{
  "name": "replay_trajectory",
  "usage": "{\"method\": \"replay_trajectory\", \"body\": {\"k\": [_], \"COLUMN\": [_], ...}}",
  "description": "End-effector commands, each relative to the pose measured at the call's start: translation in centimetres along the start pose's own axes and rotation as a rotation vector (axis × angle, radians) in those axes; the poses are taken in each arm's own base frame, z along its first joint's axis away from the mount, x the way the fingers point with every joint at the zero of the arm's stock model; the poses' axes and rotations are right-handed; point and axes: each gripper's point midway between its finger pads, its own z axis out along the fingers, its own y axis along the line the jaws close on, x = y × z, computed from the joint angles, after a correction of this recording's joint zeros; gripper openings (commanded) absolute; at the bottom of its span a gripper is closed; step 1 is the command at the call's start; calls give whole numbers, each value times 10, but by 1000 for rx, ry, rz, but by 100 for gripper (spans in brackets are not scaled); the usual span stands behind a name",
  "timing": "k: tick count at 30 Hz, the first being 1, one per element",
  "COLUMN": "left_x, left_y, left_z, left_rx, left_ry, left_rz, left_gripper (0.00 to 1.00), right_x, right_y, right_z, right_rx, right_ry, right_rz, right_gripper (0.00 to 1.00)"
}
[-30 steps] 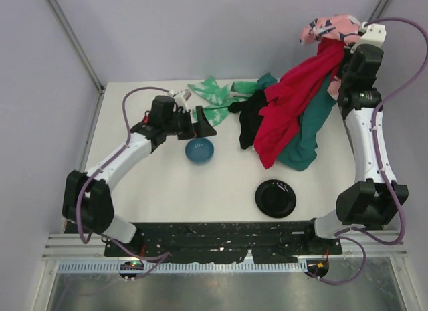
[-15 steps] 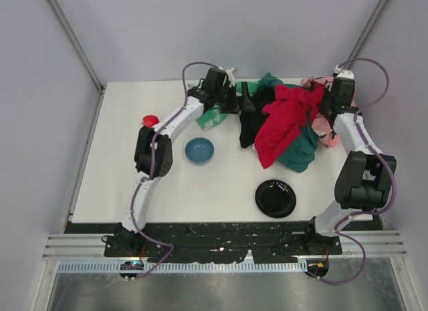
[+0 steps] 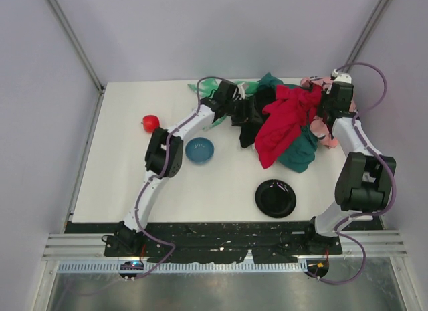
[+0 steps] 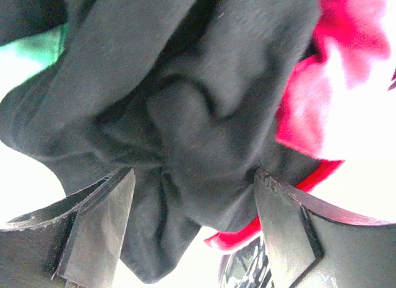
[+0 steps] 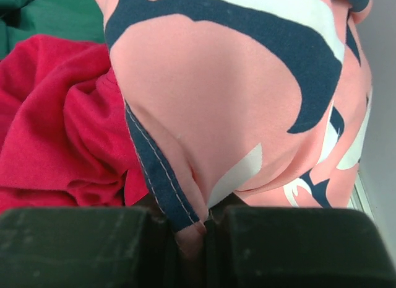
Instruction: Pick out a specific cloth from the pile
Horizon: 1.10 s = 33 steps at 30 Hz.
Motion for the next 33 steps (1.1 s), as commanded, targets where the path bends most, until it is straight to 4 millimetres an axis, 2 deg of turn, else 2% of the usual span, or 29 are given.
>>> {"method": "replay_trajectory", "body": {"k": [1, 2, 3, 4, 5, 6, 8, 12, 14, 15, 16, 20, 21, 25, 30, 32, 33], "left_x": [-29, -34, -37, -39, -41, -44, -45, -47, -53, -54, -57, -84, -92, -115, -121, -114, -112], "left_y": [-31, -33, -34, -37, -39, -42, -33, -14, -23, -17, -20, -22, -30, -67, -117, -144, -152], "left_z": [9, 11, 12, 10, 5, -3, -22, -80, -122, -137, -156, -229, -247, -313, -401, -444, -461], "left_rx": [97, 101, 105, 112, 114, 109, 29, -173, -201, -218, -224, -327, -337, -344, -415, -421, -434], "left_ry": [-83, -93, -100, -101, -105, -117, -133, -162, -185, -191, -210, -330, -361, -470, -643, -743, -786], "left_rz": [54, 50, 39, 29, 27, 41, 89, 184, 209, 200, 209, 253, 265, 324, 429, 470, 484], "left_gripper": [74, 63, 47, 22, 6, 0, 0, 0, 0, 0, 0, 0, 0, 0, 0, 0, 0], "right_x": [-25, -22, -23, -17, -18, -10, 2, 31, 41, 47, 49, 76, 71, 83, 103, 103, 103], "right_y": [29, 30, 31, 31, 31, 32, 32, 17, 12, 11, 6, -10, -11, -5, 2, 3, 4], "right_z": [-22, -24, -27, -29, -32, -31, -28, -10, -2, 2, 4, 16, 17, 26, 37, 38, 38], "right_rx": [-154, -161, -168, -169, -173, -178, -178, -79, -44, -36, -9, 87, 95, 69, 43, 38, 30], "right_ry": [-101, -99, -107, -99, -111, -98, -82, -8, 24, 39, 38, 102, 105, 165, 225, 233, 231], "right_rz": [23, 28, 32, 37, 41, 41, 47, 55, 61, 61, 67, 58, 58, 58, 68, 69, 64], "right_gripper": [5, 5, 5, 5, 5, 5, 5, 5, 5, 5, 5, 6, 5, 5, 5, 5, 6]}}
